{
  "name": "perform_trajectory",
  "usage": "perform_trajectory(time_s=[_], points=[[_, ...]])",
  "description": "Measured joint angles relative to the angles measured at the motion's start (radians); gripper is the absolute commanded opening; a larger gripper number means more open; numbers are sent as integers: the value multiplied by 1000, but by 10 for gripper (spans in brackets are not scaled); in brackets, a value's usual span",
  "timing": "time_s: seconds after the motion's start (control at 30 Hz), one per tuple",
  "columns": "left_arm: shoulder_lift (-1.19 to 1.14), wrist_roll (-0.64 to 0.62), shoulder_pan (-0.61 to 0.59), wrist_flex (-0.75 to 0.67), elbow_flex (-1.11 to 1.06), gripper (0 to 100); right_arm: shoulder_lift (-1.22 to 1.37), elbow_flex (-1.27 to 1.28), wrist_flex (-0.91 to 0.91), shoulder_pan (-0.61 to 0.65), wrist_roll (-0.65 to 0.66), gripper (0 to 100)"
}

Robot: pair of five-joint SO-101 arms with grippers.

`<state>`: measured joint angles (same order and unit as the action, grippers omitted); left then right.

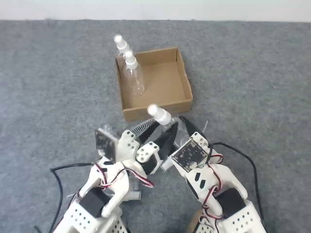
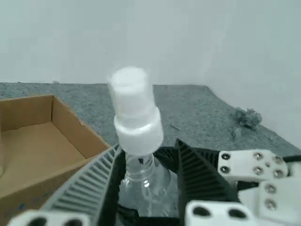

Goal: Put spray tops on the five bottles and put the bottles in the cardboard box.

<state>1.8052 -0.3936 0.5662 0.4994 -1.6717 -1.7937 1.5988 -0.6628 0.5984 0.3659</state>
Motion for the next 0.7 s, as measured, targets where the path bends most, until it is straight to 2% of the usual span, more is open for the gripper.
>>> perform_trajectory(time_s=[0.23, 0.7], points=[[0, -61, 3, 192, 130, 177, -2, -2, 2, 3, 2, 16], [0, -71, -6, 199, 176, 174, -2, -2, 2, 3, 3, 16]])
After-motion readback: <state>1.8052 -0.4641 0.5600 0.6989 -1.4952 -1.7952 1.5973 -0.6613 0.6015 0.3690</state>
